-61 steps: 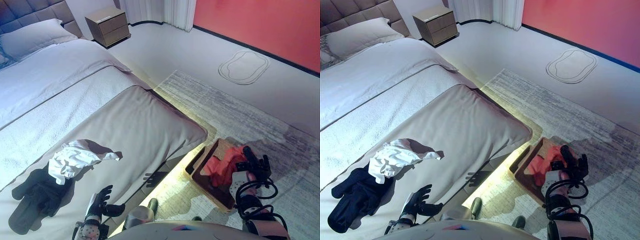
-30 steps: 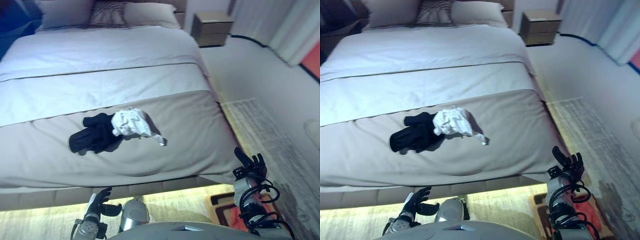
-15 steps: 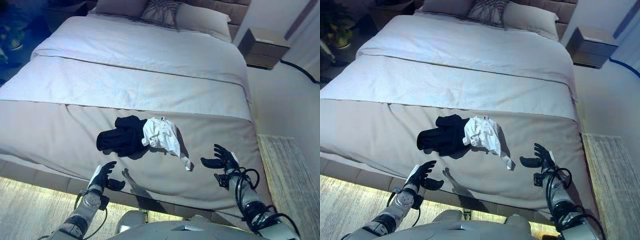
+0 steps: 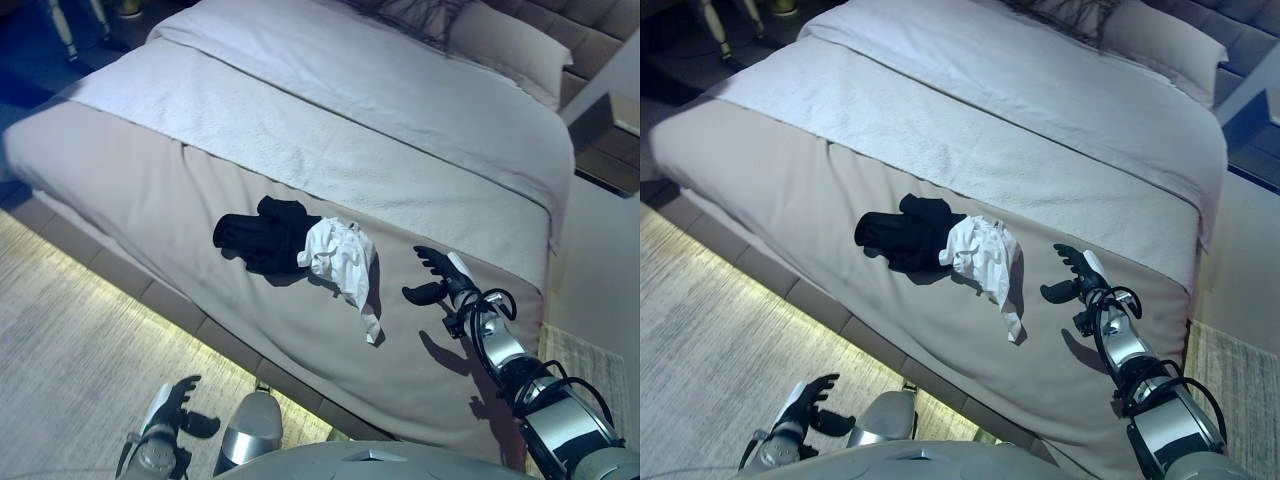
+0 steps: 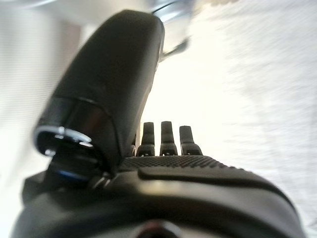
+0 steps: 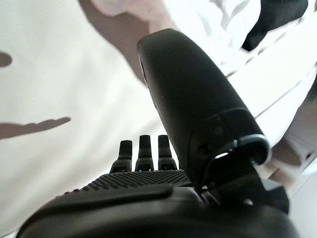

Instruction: Pick up the clothes from the bed and place them into the basket

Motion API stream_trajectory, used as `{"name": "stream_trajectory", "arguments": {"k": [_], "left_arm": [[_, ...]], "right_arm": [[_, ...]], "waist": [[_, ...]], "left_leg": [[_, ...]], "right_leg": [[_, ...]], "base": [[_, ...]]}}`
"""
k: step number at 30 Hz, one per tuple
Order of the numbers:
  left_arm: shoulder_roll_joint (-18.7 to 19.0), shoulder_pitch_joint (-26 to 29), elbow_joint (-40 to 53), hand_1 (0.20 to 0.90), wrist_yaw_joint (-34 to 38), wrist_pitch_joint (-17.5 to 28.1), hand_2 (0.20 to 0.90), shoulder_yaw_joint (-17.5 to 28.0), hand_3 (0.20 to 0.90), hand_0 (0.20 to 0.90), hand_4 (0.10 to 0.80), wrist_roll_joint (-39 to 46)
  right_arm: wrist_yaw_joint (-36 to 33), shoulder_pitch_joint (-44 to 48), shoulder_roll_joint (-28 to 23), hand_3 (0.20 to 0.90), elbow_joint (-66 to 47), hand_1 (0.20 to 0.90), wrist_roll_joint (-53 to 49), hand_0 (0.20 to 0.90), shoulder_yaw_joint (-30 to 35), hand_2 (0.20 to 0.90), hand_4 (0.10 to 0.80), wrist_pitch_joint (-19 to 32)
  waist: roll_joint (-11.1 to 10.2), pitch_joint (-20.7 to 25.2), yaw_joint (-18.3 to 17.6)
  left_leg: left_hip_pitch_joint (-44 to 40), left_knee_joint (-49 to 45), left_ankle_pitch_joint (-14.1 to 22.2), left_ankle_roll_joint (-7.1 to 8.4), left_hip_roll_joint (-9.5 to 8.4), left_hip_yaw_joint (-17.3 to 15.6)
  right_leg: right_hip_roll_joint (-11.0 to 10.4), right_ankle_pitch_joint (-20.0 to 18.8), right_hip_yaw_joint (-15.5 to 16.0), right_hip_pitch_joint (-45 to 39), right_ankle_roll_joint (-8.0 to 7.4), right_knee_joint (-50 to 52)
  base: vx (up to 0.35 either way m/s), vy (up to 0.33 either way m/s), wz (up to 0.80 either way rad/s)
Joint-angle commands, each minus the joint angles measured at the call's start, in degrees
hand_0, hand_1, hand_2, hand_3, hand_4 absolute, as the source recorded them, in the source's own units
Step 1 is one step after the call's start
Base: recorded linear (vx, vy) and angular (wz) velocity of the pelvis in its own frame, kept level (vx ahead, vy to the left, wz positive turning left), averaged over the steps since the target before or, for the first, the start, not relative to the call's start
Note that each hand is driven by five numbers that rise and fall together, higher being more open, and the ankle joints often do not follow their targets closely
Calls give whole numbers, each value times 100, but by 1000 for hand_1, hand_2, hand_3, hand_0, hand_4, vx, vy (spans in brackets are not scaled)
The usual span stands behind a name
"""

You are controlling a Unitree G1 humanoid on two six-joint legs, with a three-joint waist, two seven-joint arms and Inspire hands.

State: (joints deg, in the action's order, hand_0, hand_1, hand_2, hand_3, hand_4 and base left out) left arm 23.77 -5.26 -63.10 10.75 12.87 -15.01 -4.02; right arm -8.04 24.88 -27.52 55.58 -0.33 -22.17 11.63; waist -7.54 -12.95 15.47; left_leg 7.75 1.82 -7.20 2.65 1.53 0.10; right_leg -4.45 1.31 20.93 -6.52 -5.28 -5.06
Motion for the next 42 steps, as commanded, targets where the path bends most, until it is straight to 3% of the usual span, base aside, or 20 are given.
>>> {"name": "stream_trajectory", "arguments": {"k": [1,7,11,12,15,21,22,23,33,35,36,42], "left_arm": [[246,398,11,900,17,532,900,-57,900,900,800,88],[402,714,218,900,-77,724,900,-288,900,900,800,363],[437,722,491,900,-84,755,900,-335,900,900,800,577],[443,714,535,900,-104,759,900,-319,900,900,800,622],[494,710,742,900,-140,700,900,-349,900,900,800,756],[527,648,987,900,-191,574,900,-355,900,900,800,1007],[546,626,1058,900,-188,545,900,-368,900,900,800,1031],[555,607,1108,900,-204,543,900,-357,900,900,800,1038],[564,442,1230,900,-150,677,900,-304,900,900,800,916],[517,390,1216,900,-107,723,900,-299,900,900,800,863],[502,375,1178,900,-100,761,900,-303,900,900,800,853],[117,164,673,900,186,1068,900,-310,900,900,800,467]], "right_arm": [[-434,871,-293,900,-268,900,-25,900,-151,900,800,252],[-833,1873,-460,900,93,900,-58,900,-272,900,800,134],[-1018,2319,-631,900,353,900,114,900,-311,900,800,-84],[-1075,2394,-685,900,424,900,163,900,-353,900,800,-114],[-1094,2713,-849,900,662,900,227,900,-432,900,800,-390],[-415,3045,-1035,900,1130,900,148,900,-595,900,800,-889],[-384,3046,-1030,436,1146,502,20,502,-595,502,336,-880],[-350,3051,-1037,200,1183,300,-58,300,-532,300,100,-853],[-316,2922,-1095,200,1209,300,-1532,300,228,300,100,-381],[-353,2811,-1096,200,1122,300,-2501,300,636,300,100,-188],[-280,2779,-1093,200,1110,300,-2691,300,802,300,100,-141],[460,2136,-770,200,406,300,-4821,300,2032,300,100,688]], "waist": [[174,-15,224],[470,-685,480],[677,-957,537],[717,-1001,544],[920,-1157,545],[1200,-1302,496],[1217,-1309,486],[1240,-1314,476],[1197,-1198,439],[1165,-1122,398],[1177,-1097,388],[1041,-764,207]], "left_leg": [[152,-329,348,67,174,-32],[993,-1047,410,109,15,246],[1596,-1644,480,55,-140,357],[1676,-1820,680,70,-160,378],[2180,-2381,783,-28,-280,384],[2716,-3050,1006,-187,-410,300],[2715,-3032,1000,-187,-398,287],[2717,-3036,992,-183,-383,269],[2168,-2557,848,-15,-213,314],[1957,-2360,795,47,-145,288],[1944,-2232,595,32,-119,253],[1258,-1600,538,154,43,117]], "right_leg": [[-203,41,46,571,7,963],[-308,87,268,1201,132,1395],[-466,112,300,1856,242,1959],[-496,286,213,1985,214,2185],[-684,422,177,2612,282,2916],[-931,730,-75,3382,346,3894],[-915,754,-90,3396,358,3913],[-912,765,-100,3403,364,3929],[-670,673,14,2660,402,3236],[-590,634,22,2387,390,2954],[-575,472,105,2351,439,2814],[-375,443,47,1638,369,2105]], "base": [[-67,-75,32],[-72,-53,18],[4,-11,12],[54,8,7],[-5,66,14],[-12,95,-2],[11,42,-7],[15,20,-7],[46,-47,-1],[25,-39,-8],[0,0,0],[55,-8,-10]]}}
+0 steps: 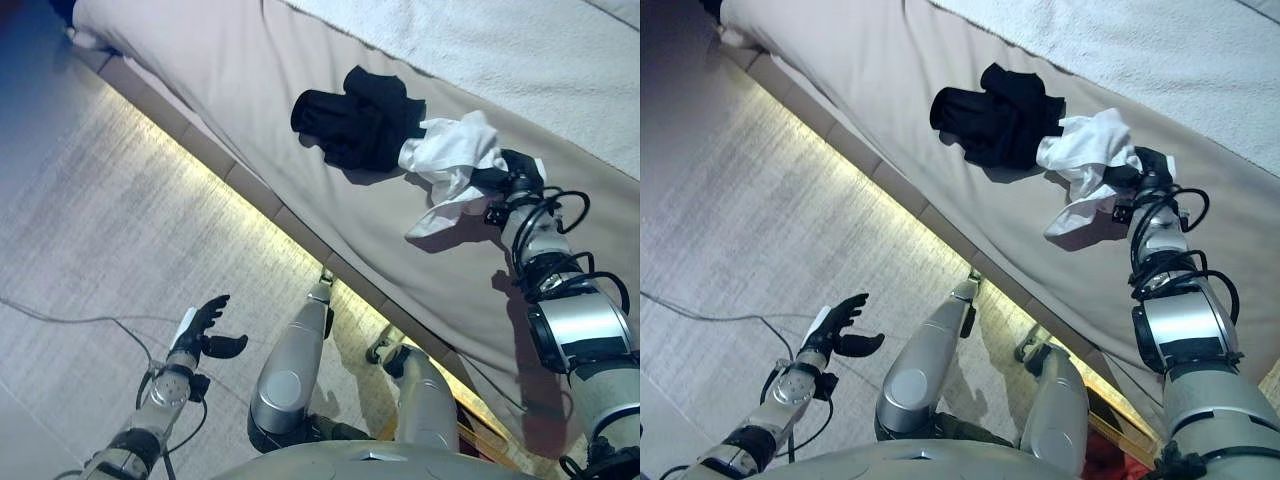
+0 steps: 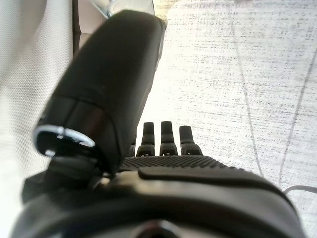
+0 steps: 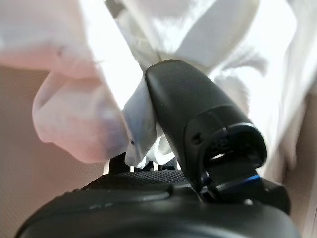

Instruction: Pick up the clothes from the bed and place them into the basket

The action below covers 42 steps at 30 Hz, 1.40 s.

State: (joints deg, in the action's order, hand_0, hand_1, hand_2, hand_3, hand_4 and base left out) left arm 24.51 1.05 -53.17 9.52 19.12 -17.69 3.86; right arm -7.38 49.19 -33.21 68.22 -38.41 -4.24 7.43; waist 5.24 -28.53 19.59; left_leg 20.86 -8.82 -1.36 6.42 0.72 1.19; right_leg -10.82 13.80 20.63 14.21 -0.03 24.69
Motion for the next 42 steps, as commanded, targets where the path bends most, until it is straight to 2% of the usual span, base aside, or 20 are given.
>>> {"name": "stream_trajectory", "arguments": {"k": [1,5,9,15,20,24,26,27,29,30,31,34,36,37,38,39,40,41,42], "left_arm": [[-44,-507,-422,900,368,472,900,-38,900,900,800,-375],[-371,-639,-711,900,569,492,900,16,900,900,800,-601],[-649,-780,-759,900,692,368,900,125,900,900,800,-704],[-746,-889,-662,900,643,288,900,167,900,900,800,-838],[-804,-894,-607,900,563,287,900,274,900,900,800,-910],[-889,-865,-582,900,534,263,900,331,900,900,800,-1018],[-948,-897,-557,900,554,255,900,332,900,900,800,-1119],[-998,-928,-524,900,587,226,900,346,900,900,800,-1127],[-1086,-966,-477,900,678,159,900,347,900,900,800,-958],[-1099,-974,-471,900,700,163,900,346,900,900,800,-954],[-1091,-954,-420,900,682,151,900,301,900,900,800,-970],[-937,-777,-349,900,439,154,900,187,900,900,800,-1185],[-768,-584,-307,900,279,63,900,55,900,900,800,-1099],[-657,-429,-335,900,202,13,900,-54,900,900,800,-1067],[-598,-354,-357,900,177,-73,900,-116,900,900,800,-1051],[-536,-320,-370,900,153,-149,900,-137,900,900,800,-1051],[-520,-323,-397,900,159,-171,900,-116,900,900,800,-1046],[-508,-337,-436,900,153,-207,900,-74,900,900,800,-1107],[-503,-363,-444,900,177,-249,900,-35,900,900,800,-1108]], "right_arm": [[518,-461,-103,200,-1064,300,-1214,300,350,300,100,1196],[588,-1355,454,200,-2408,300,-1624,300,546,300,100,1457],[568,-2540,1108,200,-4024,300,-1237,300,559,300,100,1820],[570,-3408,1234,200,-5147,300,-722,300,708,300,100,2070],[-35,-3845,1234,200,-5851,300,218,300,832,300,100,2332],[-703,-4182,1269,200,-6131,300,890,300,907,300,100,2519],[-1137,-4324,1314,200,-6260,300,1172,300,913,300,100,2460],[-1195,-4348,1326,200,-6241,300,1119,300,894,300,100,2475],[-1419,-4380,1429,200,-6162,300,1214,300,768,300,100,2443],[-1422,-4385,1435,200,-6116,300,1154,300,741,300,100,2480],[-1642,-4423,1482,200,-6099,300,1214,300,700,300,100,2499],[-2051,-4539,1588,200,-6060,300,1189,300,736,300,100,2595],[-2084,-4667,1625,200,-6113,300,1074,300,809,300,100,2599],[-2148,-4773,1643,200,-6159,300,1165,300,885,300,100,2640],[-2111,-4840,1638,200,-6186,300,1099,300,946,300,100,2641],[-2117,-4906,1658,200,-6206,300,1055,300,1007,300,100,2602],[-2092,-4913,1672,200,-6170,300,1036,300,1025,300,100,2555],[-2108,-4891,1674,200,-6082,300,963,300,1050,300,100,2430],[-1995,-4817,1665,200,-5955,300,711,300,1049,300,100,2237]], "waist": [[-258,878,-245],[-369,1207,-500],[-494,1626,-885],[-557,1997,-1187],[-606,2179,-1468],[-661,2240,-1664],[-702,2256,-1687],[-727,2260,-1672],[-747,2266,-1557],[-743,2247,-1522],[-714,2228,-1532],[-630,2209,-1685],[-585,2173,-1850],[-611,2124,-1934],[-627,2107,-1971],[-657,2076,-1981],[-658,2077,-1950],[-657,2086,-1898],[-644,2102,-1801]], "left_leg": [[-196,-405,-60,-213,156,-25],[-746,106,-134,-166,269,-177],[-1228,675,-300,-166,364,-350],[-1663,1060,-334,-173,401,-538],[-1946,1106,-219,-174,410,-669],[-2032,832,-43,-166,424,-720],[-2034,660,69,-174,382,-536],[-2035,562,155,-193,332,-278],[-2038,291,274,-309,83,636],[-2076,268,336,-354,28,760],[-2158,334,484,-438,-61,820],[-2359,710,453,-543,-42,602],[-2434,821,476,-633,-105,487],[-2449,859,502,-706,-185,434],[-2512,902,575,-736,-228,404],[-2561,950,606,-741,-297,322],[-2590,1001,591,-731,-306,203],[-2661,1110,565,-709,-304,-5],[-2769,1275,534,-687,-297,-311]], "right_leg": [[288,-804,61,-560,-168,-981],[368,-886,-70,-1041,-229,-1470],[464,-1087,-331,-1386,-299,-1968],[551,-1260,-537,-1636,-353,-2397],[611,-1371,-748,-1778,-365,-2651],[576,-1414,-894,-1856,-358,-2692],[538,-1451,-1007,-1886,-373,-2706],[506,-1471,-1131,-1886,-385,-2704],[456,-1520,-1597,-1868,-429,-2663],[446,-1525,-1711,-1883,-447,-2659],[378,-1552,-1836,-1861,-529,-2627],[169,-1651,-1910,-1699,-756,-2492],[-3,-1807,-2034,-1540,-932,-2368],[-173,-2030,-2077,-1409,-1047,-2308],[-294,-2199,-2030,-1343,-1105,-2300],[-465,-2507,-1807,-1164,-1176,-2193],[-517,-2547,-1531,-1106,-1196,-2132],[-576,-2637,-1116,-1029,-1221,-2048],[-624,-2781,-554,-945,-1276,-1926]], "base": [[72,19,14],[98,16,-22],[75,-3,-6],[11,-10,-15],[-45,6,-12],[-49,52,-19],[-13,95,-16],[-18,130,-40],[-41,174,-71],[-105,195,-105],[-132,184,-129],[-187,242,-122],[-146,219,-37],[-100,153,-45],[-117,152,-55],[-80,104,-33],[-133,119,-49],[-164,136,-100],[-206,125,-120]]}}
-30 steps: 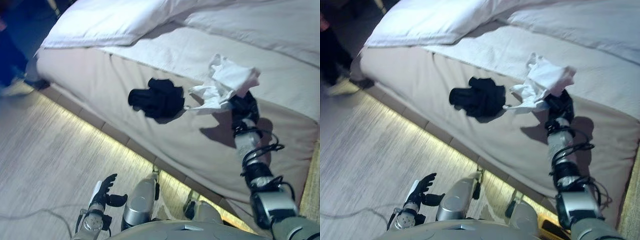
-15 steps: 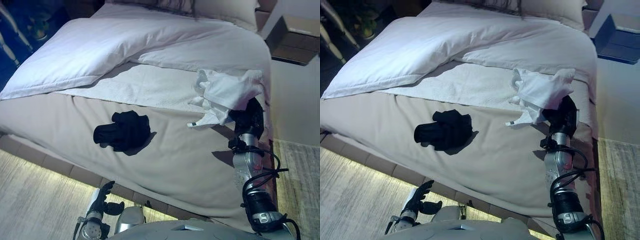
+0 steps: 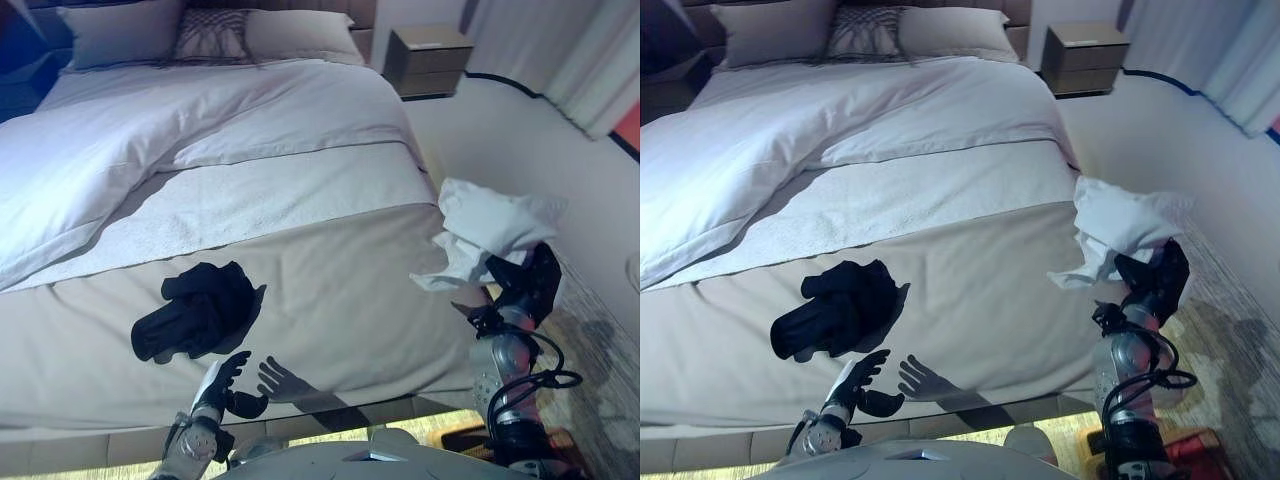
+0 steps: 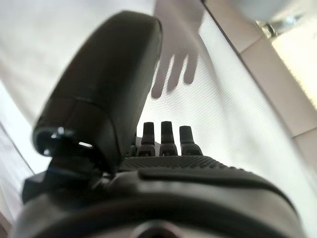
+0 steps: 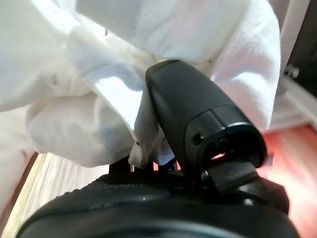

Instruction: Pick up the clothes from the bed and place them into the basket

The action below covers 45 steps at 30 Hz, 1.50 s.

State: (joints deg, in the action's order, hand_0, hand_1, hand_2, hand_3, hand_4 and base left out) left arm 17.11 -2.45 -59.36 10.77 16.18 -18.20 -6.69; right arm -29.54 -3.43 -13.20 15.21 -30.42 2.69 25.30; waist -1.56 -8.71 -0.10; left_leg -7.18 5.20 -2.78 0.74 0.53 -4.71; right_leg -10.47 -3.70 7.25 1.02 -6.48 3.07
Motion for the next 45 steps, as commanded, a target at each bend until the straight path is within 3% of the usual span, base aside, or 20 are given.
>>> {"name": "stream_trajectory", "arguments": {"k": [1,4,6,8,10,12,13,14,17,18,21,22,23,24,28,33,45], "left_arm": [[243,-23,191,900,91,-8,900,26,900,900,800,23],[298,51,248,900,-21,-42,900,-10,900,900,800,-92],[290,228,148,900,28,-73,900,-106,900,900,800,15],[279,326,127,900,-10,-24,900,-153,900,900,800,12],[287,389,204,900,-38,-16,900,-233,900,900,800,63],[300,451,267,900,-101,-44,900,-287,900,900,800,97],[303,465,335,900,-102,-82,900,-291,900,900,800,94],[288,484,324,900,-58,-71,900,-291,900,900,800,106],[266,541,254,900,-77,50,900,-279,900,900,800,45],[250,561,264,900,-84,125,900,-297,900,900,800,83],[169,629,270,900,-194,417,900,-349,900,900,800,309],[133,606,267,900,-190,484,900,-330,900,900,800,360],[71,507,259,900,-136,574,900,-247,900,900,800,475],[29,414,279,900,-112,644,900,-167,900,900,800,509],[-21,341,327,900,-160,547,900,-185,900,900,800,277],[169,484,2,900,-28,308,900,-85,900,900,800,154],[327,46,-438,900,-70,510,900,132,900,900,800,-58]], "right_arm": [[317,496,-315,200,-601,300,-156,300,311,300,100,387],[214,574,-211,200,-566,300,-43,300,92,300,100,327],[115,602,-161,200,-452,300,46,300,-84,300,100,289],[36,668,-98,200,-295,300,87,300,-229,300,100,184],[89,735,-45,200,-160,300,56,300,-366,300,100,39],[13,782,8,200,-64,300,143,300,-472,300,100,-18],[14,856,43,200,74,300,161,300,-677,300,100,-220],[58,934,69,200,213,300,69,300,-815,300,100,-301],[44,1022,28,200,520,300,-140,300,-990,300,100,-507],[35,1045,11,200,591,300,-200,300,-1034,300,100,-562],[-76,1045,-60,200,888,300,-219,300,-1105,300,100,-620],[-62,1059,-78,200,1005,300,-183,300,-1124,300,100,-633],[1,1140,-103,200,1286,300,-182,300,-1229,300,100,-687],[45,1209,-114,200,1460,300,-244,300,-1307,300,100,-708],[-62,1232,-140,200,2086,300,-365,300,-1312,300,100,-765],[62,1383,-256,200,2987,300,-659,300,-1024,300,100,-773],[376,1796,-880,200,4188,300,-1023,300,-304,300,100,-1042]], "waist": [[52,130,201],[192,176,323],[294,261,449],[294,326,614],[244,385,720],[177,431,806],[72,475,921],[33,484,977],[-51,483,970],[-65,461,945],[-132,423,911],[-127,399,994],[-82,380,1198],[-43,372,1297],[33,418,1328],[61,508,1501],[168,569,1795]], "left_leg": [[8,-80,658,-128,-275,155],[126,-115,587,-259,-168,-152],[384,-210,509,-360,-72,-477],[504,-264,520,-400,-36,-778],[658,-357,502,-408,-10,-976],[815,-460,470,-397,13,-1110],[886,-465,471,-272,67,-1219],[1007,-516,362,-140,188,-1322],[1188,-620,177,76,389,-1392],[1281,-648,16,67,467,-1501],[1420,-887,48,158,488,-1163],[1441,-941,115,126,337,-774],[1340,-771,117,94,83,10],[1227,-645,100,103,17,332],[1138,-717,112,153,65,352],[1064,-463,-3,206,-6,532],[1034,-237,-133,269,-100,787]], "right_leg": [[-686,-1095,1036,426,-639,334],[-719,-856,1175,493,-461,1033],[-729,-420,1418,230,-238,1536],[-877,-256,1741,-122,-231,1715],[-893,-122,1889,-381,-247,1591],[-784,33,1987,-622,-268,1370],[-597,318,2045,-965,-298,868],[-315,580,2037,-1187,-231,263],[-17,665,1872,-1285,-161,-338],[38,560,1909,-1231,-111,-432],[167,520,1718,-1112,16,-510],[168,517,1595,-1074,36,-469],[219,543,1358,-997,77,-385],[270,581,1219,-952,116,-335],[233,537,1229,-855,148,-280],[277,605,1441,-1058,157,-389],[357,617,1653,-1119,209,-517]], "base": [[-242,98,-147],[-296,70,-134],[-315,49,-72],[-241,-12,-76],[-215,-79,-105],[-168,-154,-145],[-173,-272,-152],[-165,-308,-169],[-117,-228,-115],[-165,-180,-92],[-58,-111,-56],[22,-37,-62],[32,-10,-75],[20,3,-117],[17,1,-122],[60,-24,19],[39,-24,16]]}}
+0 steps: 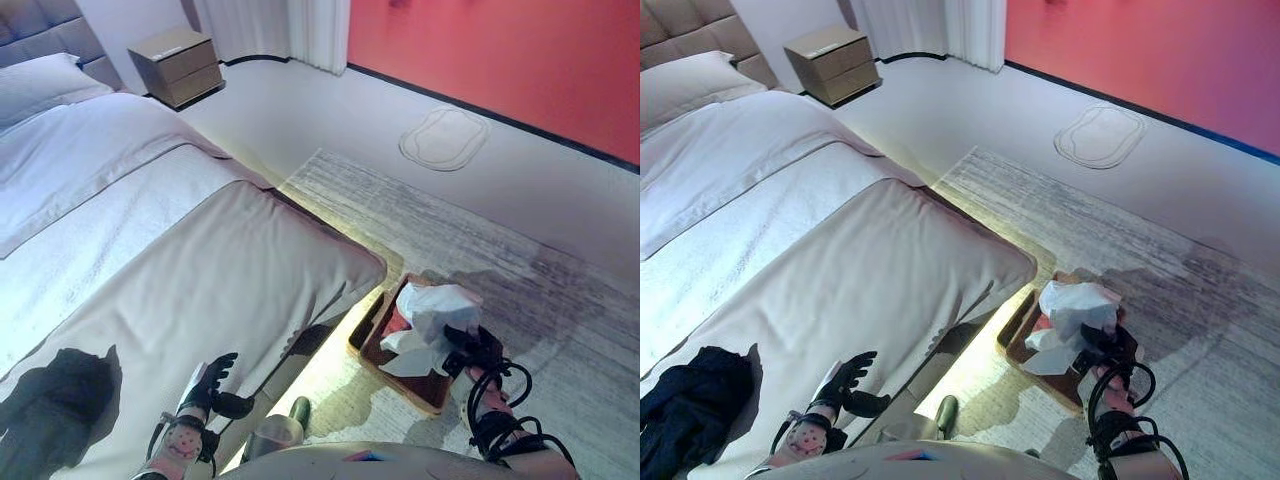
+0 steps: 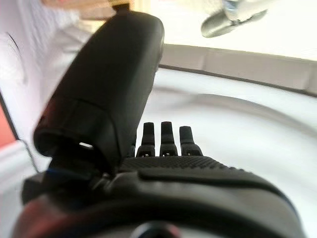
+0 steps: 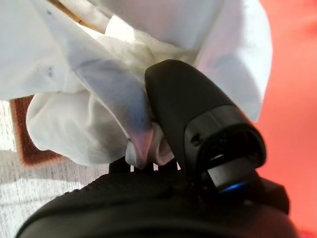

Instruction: Pick up the clothes from the bed and place them into the basket

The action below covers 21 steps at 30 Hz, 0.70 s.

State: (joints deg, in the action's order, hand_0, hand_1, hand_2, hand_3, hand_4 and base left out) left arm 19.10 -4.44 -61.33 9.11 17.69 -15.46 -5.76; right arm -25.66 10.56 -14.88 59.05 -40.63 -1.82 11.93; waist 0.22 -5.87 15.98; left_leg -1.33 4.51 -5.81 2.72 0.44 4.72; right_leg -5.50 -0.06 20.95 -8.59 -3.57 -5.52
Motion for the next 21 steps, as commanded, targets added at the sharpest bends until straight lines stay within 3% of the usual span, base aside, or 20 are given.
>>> {"name": "stream_trajectory", "arguments": {"k": [1,10,17,18,19,21], "left_arm": [[128,234,-241,900,94,365,900,-148,900,900,800,-160],[204,18,-248,900,101,540,900,-128,900,900,800,-182],[206,-2,-214,900,21,685,900,-259,900,900,800,-84],[202,7,-201,900,2,711,900,-289,900,900,800,-67],[204,-4,-191,900,-24,732,900,-290,900,900,800,-56],[211,-29,-136,900,-48,735,900,-307,900,900,800,-31]], "right_arm": [[-19,425,-746,200,-173,300,-8,300,161,300,100,281],[50,881,-1282,200,279,300,33,300,374,300,100,78],[-32,1069,-1370,200,360,300,-183,300,506,300,100,35],[-65,1085,-1375,796,384,811,-191,811,524,811,696,52],[-19,1087,-1388,900,423,900,-206,900,552,900,800,38],[-4,1101,-1406,900,478,900,-213,900,582,900,800,43]], "waist": [[-2,277,200],[124,124,385],[206,4,427],[224,1,419],[226,-14,428],[241,-37,446]], "left_leg": [[466,-169,160,76,-91,-154],[700,-171,32,147,-140,-65],[751,-236,50,183,-169,-8],[789,-247,23,173,-178,-1],[760,-236,43,188,-175,-3],[744,-242,49,194,-180,14]], "right_leg": [[-140,250,295,-153,-80,341],[-150,227,474,-93,-77,318],[-184,289,546,-70,-43,395],[-191,258,561,-44,-52,394],[-192,288,564,-61,-48,406],[-201,294,594,-77,-47,414]], "base": [[-6,-18,12],[0,-4,10],[16,-9,4],[1,-8,10],[7,-13,13],[24,-23,8]]}}
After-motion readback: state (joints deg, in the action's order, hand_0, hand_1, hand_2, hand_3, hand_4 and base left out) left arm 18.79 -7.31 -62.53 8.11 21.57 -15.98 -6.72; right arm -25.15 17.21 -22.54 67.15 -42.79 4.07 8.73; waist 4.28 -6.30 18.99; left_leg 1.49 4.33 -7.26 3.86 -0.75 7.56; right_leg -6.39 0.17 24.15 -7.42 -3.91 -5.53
